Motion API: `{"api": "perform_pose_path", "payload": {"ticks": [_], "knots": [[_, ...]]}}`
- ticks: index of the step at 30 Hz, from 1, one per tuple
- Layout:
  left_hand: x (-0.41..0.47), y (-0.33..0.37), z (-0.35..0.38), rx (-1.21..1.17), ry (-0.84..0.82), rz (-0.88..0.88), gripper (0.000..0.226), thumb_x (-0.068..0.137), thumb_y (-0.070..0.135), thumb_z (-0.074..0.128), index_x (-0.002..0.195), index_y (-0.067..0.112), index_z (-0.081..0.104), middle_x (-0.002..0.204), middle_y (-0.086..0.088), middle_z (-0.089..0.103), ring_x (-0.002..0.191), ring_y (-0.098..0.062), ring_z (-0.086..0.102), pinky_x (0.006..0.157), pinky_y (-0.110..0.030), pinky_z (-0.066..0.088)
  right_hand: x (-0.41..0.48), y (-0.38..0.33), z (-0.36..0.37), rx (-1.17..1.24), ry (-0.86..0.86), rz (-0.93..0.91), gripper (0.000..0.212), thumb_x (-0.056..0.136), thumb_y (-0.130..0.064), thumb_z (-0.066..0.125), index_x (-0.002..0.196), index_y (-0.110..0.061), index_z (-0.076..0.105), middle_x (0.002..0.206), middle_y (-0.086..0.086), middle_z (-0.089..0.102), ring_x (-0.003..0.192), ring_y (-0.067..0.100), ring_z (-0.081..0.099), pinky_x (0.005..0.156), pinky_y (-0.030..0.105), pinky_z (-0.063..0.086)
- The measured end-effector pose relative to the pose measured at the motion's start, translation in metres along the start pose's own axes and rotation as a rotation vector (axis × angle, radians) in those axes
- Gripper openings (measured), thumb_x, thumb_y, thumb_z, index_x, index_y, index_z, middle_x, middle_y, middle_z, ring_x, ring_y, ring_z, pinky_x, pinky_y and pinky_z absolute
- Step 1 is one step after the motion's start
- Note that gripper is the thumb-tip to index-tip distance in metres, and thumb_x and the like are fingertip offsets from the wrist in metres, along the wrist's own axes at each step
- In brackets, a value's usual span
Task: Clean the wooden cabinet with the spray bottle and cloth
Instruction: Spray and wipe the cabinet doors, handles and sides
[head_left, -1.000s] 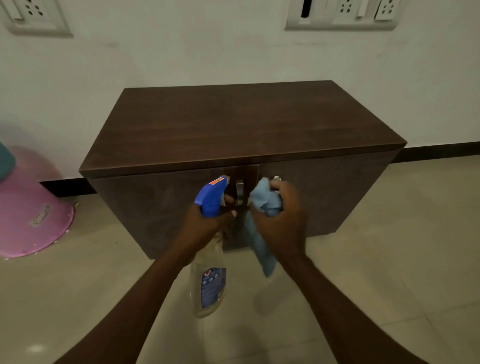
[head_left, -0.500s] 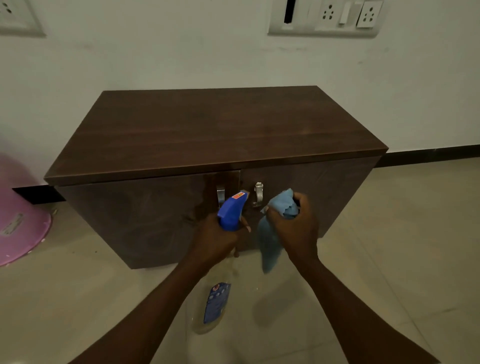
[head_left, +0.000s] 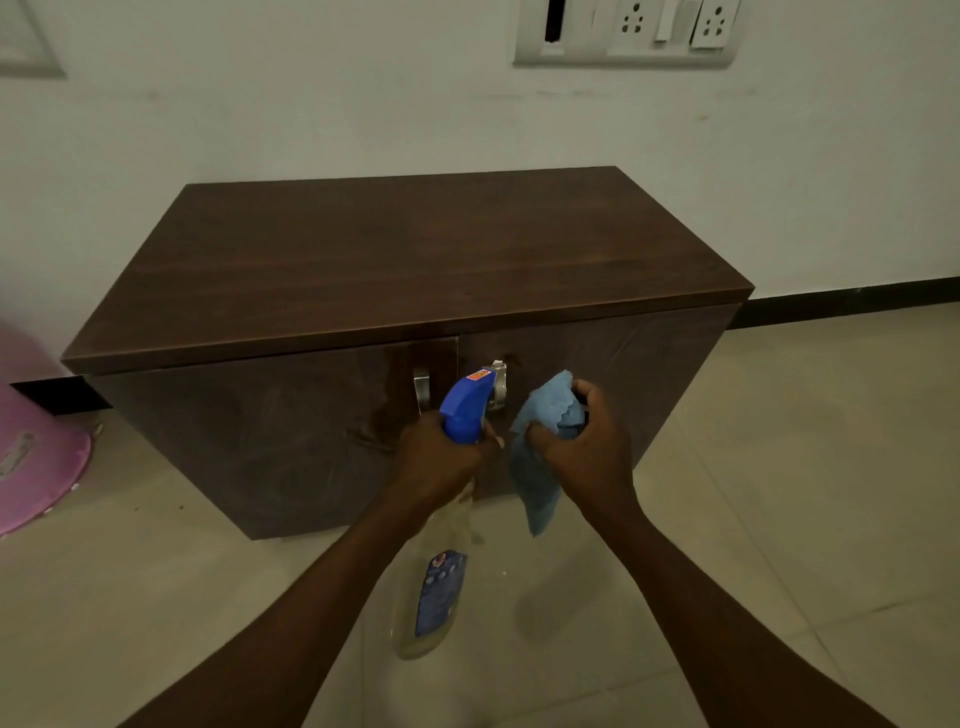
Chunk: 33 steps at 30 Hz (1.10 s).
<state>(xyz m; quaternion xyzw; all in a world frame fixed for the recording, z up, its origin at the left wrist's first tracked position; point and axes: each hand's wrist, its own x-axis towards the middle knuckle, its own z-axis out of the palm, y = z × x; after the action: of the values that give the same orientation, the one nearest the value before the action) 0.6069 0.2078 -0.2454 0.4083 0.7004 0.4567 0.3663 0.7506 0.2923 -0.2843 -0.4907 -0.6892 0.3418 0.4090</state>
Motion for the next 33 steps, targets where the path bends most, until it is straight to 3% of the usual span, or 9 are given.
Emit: {"api": "perform_pose_path", "payload": {"ticks": [7,12,16,19,23,25,27,29,33], "knots": [[-0.008,-0.006,0.000,-0.009,-0.038,-0.021,0.022,0.080,0.014,0.070,0.079,0.028,0.052,0.068,-0.006,0.056,0.056,-0.016,0.055,0.057,-0.030,0.051,0.000,-0.004,-0.006,0.045,0.047,-0.002,0.057,0.074,-0.012,0.078,0.125,-0.008,0.051,0.114,0.002,0.060,0.103,0.013,0.058,0.077,0.005,0.041],[-0.013,-0.015,-0.002,0.068,-0.077,-0.039,0.022,0.082,0.016,0.067,0.083,0.028,0.049,0.070,-0.002,0.057,0.044,0.003,0.057,0.046,-0.011,0.048,-0.003,-0.010,0.000,0.058,0.053,-0.023,0.058,0.074,-0.016,0.080,0.124,-0.008,0.051,0.112,0.001,0.060,0.101,0.010,0.057,0.086,0.020,0.048],[-0.015,-0.017,-0.006,0.074,-0.112,-0.060,0.024,0.084,0.013,0.065,0.079,0.030,0.048,0.066,-0.004,0.057,0.050,-0.008,0.056,0.052,-0.020,0.048,-0.008,-0.012,0.011,0.044,-0.003,-0.018,0.050,0.073,-0.018,0.080,0.115,-0.012,0.055,0.103,-0.001,0.062,0.092,0.007,0.059,0.081,0.021,0.052],[-0.016,-0.018,-0.009,0.098,-0.135,-0.079,0.026,0.085,0.011,0.062,0.078,0.031,0.046,0.062,-0.003,0.056,0.039,-0.001,0.055,0.045,-0.014,0.046,-0.012,-0.018,0.023,0.060,-0.046,0.039,0.043,0.081,-0.013,0.074,0.118,-0.005,0.053,0.109,0.008,0.062,0.096,0.011,0.058,0.084,0.019,0.047],[-0.017,-0.017,-0.012,0.081,-0.079,-0.042,0.024,0.084,0.012,0.065,0.081,0.029,0.048,0.064,-0.002,0.058,0.039,0.000,0.056,0.047,-0.017,0.050,-0.017,-0.020,0.042,0.115,-0.033,0.143,0.037,0.079,-0.023,0.075,0.106,-0.020,0.050,0.090,-0.011,0.057,0.076,-0.001,0.056,0.063,0.018,0.045],[-0.019,-0.016,-0.015,0.056,-0.046,-0.018,0.025,0.083,0.011,0.065,0.081,0.029,0.048,0.062,-0.003,0.057,0.039,0.000,0.055,0.044,-0.015,0.048,-0.020,-0.020,0.053,0.161,0.051,0.143,0.027,0.082,-0.014,0.073,0.095,-0.020,0.050,0.086,-0.006,0.058,0.071,-0.004,0.057,0.068,0.029,0.051],[-0.020,-0.015,-0.018,0.035,-0.034,-0.008,0.021,0.083,0.012,0.066,0.084,0.027,0.051,0.065,-0.004,0.058,0.041,0.000,0.057,0.045,-0.014,0.048,-0.020,-0.019,0.065,0.171,0.153,0.144,0.024,0.083,-0.012,0.072,0.096,-0.017,0.054,0.087,0.002,0.062,0.075,0.004,0.059,0.075,0.030,0.053],[-0.021,-0.014,-0.023,0.018,-0.034,-0.002,0.017,0.082,0.013,0.067,0.091,0.021,0.055,0.068,-0.006,0.061,0.045,-0.003,0.059,0.050,-0.020,0.052,-0.015,-0.020,0.071,0.222,0.178,0.167,0.024,0.080,-0.015,0.075,0.093,-0.021,0.055,0.085,-0.003,0.063,0.079,0.014,0.063,0.071,0.019,0.052],[-0.022,-0.013,-0.026,0.022,-0.072,0.019,0.028,0.083,0.010,0.065,0.083,0.033,0.050,0.072,-0.007,0.061,0.054,-0.006,0.061,0.057,-0.023,0.054,-0.007,-0.026,0.069,0.208,0.230,0.088,0.039,0.073,-0.034,0.074,0.101,-0.010,0.062,0.094,0.001,0.066,0.088,0.014,0.064,0.077,0.029,0.055]]}}
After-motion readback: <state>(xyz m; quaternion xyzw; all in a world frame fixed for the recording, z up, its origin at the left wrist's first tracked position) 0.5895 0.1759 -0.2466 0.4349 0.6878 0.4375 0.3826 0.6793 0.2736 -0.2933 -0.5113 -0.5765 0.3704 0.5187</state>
